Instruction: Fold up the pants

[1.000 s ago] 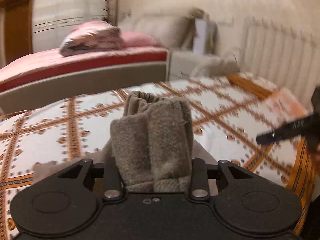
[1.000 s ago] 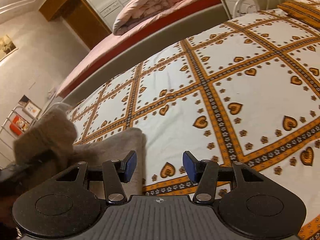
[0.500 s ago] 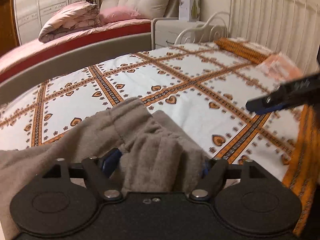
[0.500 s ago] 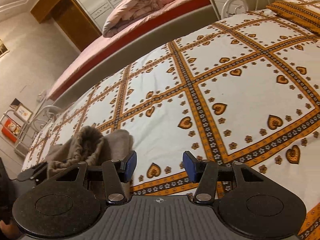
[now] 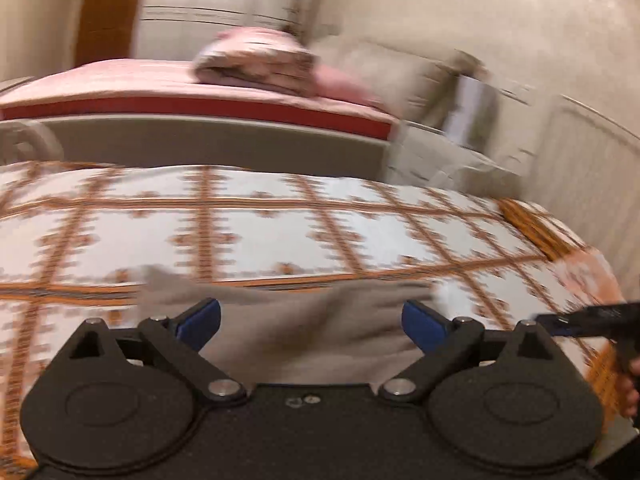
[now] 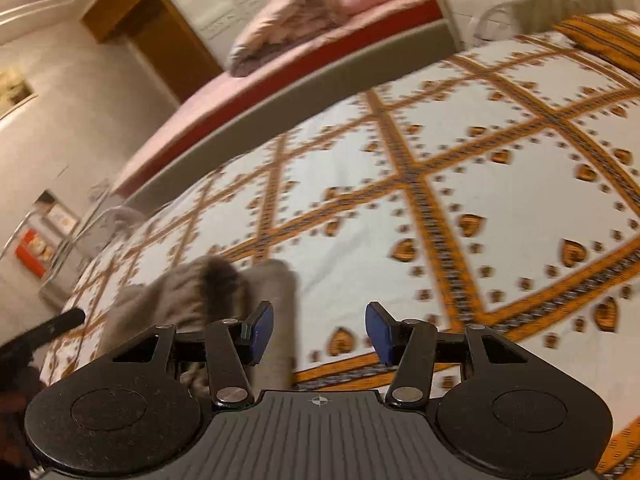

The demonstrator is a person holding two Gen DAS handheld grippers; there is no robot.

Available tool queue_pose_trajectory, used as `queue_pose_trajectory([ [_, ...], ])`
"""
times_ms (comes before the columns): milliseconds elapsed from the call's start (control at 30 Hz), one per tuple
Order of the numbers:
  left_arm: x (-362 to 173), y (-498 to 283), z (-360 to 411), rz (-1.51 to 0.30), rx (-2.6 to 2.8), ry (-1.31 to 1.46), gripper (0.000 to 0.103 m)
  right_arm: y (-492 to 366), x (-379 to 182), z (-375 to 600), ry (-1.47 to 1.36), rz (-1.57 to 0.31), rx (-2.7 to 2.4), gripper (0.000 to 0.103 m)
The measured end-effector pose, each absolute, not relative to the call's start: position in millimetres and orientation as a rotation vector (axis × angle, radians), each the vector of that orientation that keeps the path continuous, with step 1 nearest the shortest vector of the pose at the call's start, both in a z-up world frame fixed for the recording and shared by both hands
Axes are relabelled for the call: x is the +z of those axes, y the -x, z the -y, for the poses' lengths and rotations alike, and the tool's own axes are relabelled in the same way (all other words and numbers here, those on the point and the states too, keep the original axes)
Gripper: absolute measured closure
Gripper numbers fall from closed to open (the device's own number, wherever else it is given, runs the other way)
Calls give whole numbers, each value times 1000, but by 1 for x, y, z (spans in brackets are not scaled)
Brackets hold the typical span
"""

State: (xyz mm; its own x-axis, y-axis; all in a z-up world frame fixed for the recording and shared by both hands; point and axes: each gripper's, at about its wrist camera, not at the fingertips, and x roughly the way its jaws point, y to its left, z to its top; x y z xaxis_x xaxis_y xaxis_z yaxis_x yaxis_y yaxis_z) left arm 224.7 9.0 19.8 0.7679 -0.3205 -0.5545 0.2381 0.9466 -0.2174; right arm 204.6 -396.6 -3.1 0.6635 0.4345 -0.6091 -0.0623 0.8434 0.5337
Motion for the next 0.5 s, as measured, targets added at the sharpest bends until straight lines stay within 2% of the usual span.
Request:
queue_pose_trajectory([
  [300, 25, -208, -92, -653, -115, 171, 12, -211, -15, 346, -800, -871, 611, 51],
  [500, 26, -198, -120, -648, -73, 188, 12, -220, -33, 320, -845, -995, 598, 52],
])
